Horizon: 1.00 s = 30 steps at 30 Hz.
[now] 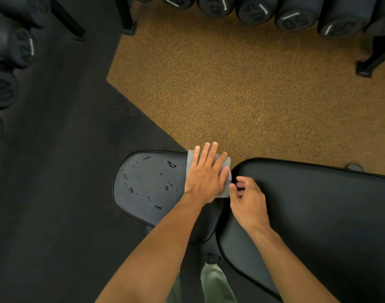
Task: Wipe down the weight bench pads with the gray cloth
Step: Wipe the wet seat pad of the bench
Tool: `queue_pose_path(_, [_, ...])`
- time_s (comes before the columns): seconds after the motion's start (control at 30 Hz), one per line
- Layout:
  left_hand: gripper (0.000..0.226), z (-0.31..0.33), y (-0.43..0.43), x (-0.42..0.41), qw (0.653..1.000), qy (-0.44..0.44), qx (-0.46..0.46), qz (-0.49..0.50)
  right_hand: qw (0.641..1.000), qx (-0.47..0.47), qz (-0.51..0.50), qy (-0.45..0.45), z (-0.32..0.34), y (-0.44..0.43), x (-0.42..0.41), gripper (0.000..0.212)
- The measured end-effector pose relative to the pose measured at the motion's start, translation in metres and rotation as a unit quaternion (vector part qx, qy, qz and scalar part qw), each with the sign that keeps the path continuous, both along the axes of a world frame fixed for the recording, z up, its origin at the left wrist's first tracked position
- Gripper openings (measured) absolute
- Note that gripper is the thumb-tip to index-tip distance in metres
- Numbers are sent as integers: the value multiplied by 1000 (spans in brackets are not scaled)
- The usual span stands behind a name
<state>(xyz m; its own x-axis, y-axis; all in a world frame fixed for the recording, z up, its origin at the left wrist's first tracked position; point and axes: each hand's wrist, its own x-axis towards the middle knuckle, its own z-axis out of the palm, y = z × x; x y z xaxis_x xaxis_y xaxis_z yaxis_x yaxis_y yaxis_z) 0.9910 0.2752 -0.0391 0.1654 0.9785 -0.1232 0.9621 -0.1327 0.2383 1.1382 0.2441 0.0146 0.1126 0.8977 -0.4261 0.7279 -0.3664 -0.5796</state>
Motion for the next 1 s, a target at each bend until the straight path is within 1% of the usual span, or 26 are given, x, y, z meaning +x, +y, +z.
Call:
queue_pose_path(0.13, [49, 0, 16, -36, 997, 33, 2, 69, 1000, 13, 7, -14, 3, 4, -16, 38])
queue_pose_path(0.3, [53, 2, 20, -103, 990, 64, -16, 123, 998, 22, 44, -40, 10, 11, -42, 44])
queue_pose_path(0.4, [55, 1, 17, -142, 982, 62, -27, 174, 995, 29, 68, -61, 12, 14, -53, 47])
queue_pose_path(0.5, [61, 1, 8, -174, 966, 38, -58, 250, 996, 20, 63, -66, 9, 14, -56, 48])
queue_pose_path(0.57, [65, 5, -5, -190, 939, -13, -78, 336, 996, 18, 53, -63, 7, 12, -56, 47])
queue_pose_path(0.63, [63, 4, -23, -202, 888, -65, -90, 447, 997, 21, 41, -58, 6, 10, -57, 47])
queue_pose_path(0.7, [61, 4, -46, -204, 849, -95, -98, 511, 998, 25, 33, -56, 7, 7, -59, 46])
queue_pose_path(0.77, [69, 7, -65, -200, 801, -132, -90, 578, 998, 30, 26, -55, 8, 4, -62, 46])
queue_pose_path(0.83, [73, 8, -81, -189, 768, -142, -62, 621, 997, 36, 21, -58, 10, -1, -64, 46])
queue_pose_path(0.93, [69, 7, -97, -167, 732, -163, -16, 662, 997, 39, 33, -61, 12, -10, -64, 46])
queue_pose_path(1.0, [68, 7, -103, -150, 691, -181, -3, 700, 996, 41, 47, -62, 13, -15, -62, 45])
